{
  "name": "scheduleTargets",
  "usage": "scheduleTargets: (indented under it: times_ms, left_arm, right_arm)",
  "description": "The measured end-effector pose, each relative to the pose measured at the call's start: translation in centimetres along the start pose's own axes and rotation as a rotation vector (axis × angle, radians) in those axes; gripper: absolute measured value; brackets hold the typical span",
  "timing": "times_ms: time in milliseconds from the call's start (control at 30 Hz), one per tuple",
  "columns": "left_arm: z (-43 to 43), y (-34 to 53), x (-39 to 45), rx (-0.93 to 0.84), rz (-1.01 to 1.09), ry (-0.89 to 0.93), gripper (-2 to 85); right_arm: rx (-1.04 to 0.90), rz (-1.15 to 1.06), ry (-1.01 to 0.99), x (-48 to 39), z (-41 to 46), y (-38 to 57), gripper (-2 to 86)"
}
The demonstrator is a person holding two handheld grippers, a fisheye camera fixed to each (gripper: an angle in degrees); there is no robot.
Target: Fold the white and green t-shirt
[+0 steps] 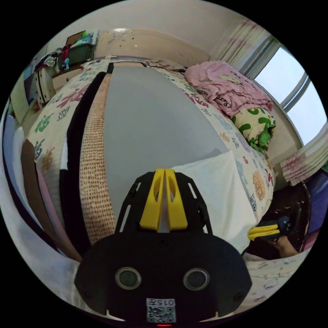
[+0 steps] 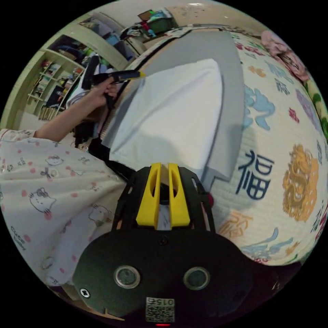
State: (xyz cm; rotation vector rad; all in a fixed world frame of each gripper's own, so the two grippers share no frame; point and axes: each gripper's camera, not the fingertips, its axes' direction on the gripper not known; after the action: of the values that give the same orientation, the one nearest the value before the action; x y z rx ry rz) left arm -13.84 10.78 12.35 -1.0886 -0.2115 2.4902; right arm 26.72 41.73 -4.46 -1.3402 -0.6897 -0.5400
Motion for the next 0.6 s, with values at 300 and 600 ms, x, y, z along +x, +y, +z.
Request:
scheduleTargets:
  times_ms: [300,600]
  left_arm:
    - [0.3,-1.4,-1.3,0.007,0.007,0.076,7.6]
    - [0.5,-4.9,-2.5,-0.002,0.035,0.067,1.3]
  right_arm:
    - [0.026,0.048,-0.016,-5.7,3.8,-7.9,0.4]
    - [0.023,0.093,0.001,-7.9,7.8,-14.7,-0.3]
